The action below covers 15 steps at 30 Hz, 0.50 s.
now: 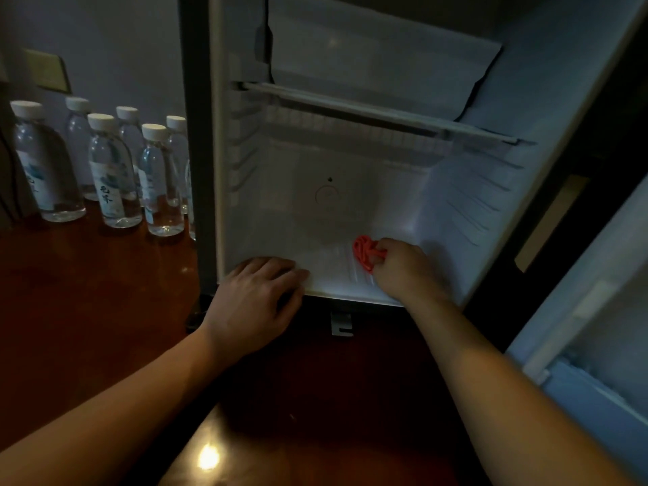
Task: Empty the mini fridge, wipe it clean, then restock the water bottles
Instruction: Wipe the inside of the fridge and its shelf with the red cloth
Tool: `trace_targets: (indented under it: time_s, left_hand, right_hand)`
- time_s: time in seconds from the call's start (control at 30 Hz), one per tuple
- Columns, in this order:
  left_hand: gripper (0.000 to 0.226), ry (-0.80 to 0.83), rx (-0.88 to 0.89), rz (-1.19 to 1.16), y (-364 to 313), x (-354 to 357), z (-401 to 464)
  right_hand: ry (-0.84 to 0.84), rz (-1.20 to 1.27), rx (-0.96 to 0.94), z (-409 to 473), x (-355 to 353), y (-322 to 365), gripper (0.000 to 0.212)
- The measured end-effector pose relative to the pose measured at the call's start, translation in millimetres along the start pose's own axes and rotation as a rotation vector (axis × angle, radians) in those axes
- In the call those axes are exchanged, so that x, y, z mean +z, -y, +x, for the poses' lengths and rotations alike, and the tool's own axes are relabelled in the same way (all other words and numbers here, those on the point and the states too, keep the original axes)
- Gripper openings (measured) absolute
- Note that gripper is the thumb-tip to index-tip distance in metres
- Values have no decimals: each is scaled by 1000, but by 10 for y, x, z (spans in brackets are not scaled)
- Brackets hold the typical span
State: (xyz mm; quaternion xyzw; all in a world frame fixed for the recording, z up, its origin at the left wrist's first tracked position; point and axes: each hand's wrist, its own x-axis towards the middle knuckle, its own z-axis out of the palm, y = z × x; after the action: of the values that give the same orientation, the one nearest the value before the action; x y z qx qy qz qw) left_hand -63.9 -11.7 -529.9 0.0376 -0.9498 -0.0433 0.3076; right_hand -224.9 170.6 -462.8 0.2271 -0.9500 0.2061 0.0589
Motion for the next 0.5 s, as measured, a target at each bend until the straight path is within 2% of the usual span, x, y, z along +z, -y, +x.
trace_targets:
  time_s: [0.17,0.3,0.5]
  left_hand:
    - [40,3,2,3,-2,3,10]
    - [39,15,-10,-6,-12,-9,8]
    - [42,23,-6,10,17,23,14]
  right_hand:
    - [42,-45,56,116,-13,49,53]
    - [48,-35,83,344,8,73,66]
    - [36,-25,60,648,73,70,43]
